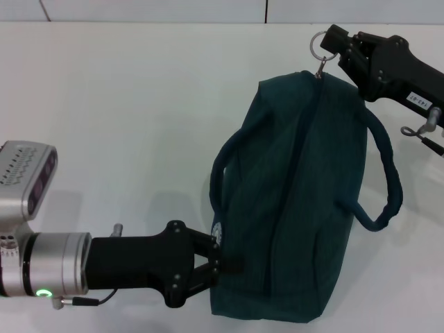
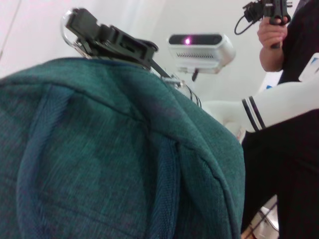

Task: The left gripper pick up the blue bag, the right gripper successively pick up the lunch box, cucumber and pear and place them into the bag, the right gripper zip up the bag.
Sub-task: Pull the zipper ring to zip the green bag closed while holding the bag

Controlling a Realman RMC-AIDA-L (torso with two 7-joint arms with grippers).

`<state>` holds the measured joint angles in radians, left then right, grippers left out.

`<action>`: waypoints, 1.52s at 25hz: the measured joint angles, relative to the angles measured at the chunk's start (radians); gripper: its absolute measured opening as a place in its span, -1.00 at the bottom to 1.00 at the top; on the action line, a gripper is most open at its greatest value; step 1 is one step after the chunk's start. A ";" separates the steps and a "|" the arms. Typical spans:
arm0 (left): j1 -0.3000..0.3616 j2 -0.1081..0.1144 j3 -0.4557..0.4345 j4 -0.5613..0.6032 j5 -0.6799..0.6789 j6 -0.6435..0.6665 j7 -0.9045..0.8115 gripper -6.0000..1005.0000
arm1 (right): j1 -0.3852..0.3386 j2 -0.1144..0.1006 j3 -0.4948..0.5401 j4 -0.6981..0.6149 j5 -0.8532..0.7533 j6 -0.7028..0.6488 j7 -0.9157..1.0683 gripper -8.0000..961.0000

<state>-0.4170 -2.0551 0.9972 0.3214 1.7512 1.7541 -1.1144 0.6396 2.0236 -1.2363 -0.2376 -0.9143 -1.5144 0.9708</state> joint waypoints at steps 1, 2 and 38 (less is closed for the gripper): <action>0.000 0.000 0.000 0.000 0.005 0.000 -0.001 -0.86 | 0.000 0.000 0.000 0.000 0.000 0.001 0.001 -0.91; 0.001 0.001 0.000 0.000 0.010 0.001 -0.001 -0.86 | 0.000 0.001 0.000 0.000 0.000 0.008 0.009 -0.91; 0.077 0.020 -0.233 0.313 -0.007 -0.069 -0.362 -0.50 | -0.046 0.004 0.000 0.002 0.073 0.024 0.350 -0.90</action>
<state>-0.3400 -2.0352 0.7645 0.6348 1.7441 1.6851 -1.4760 0.5933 2.0278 -1.2360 -0.2353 -0.8417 -1.4907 1.3212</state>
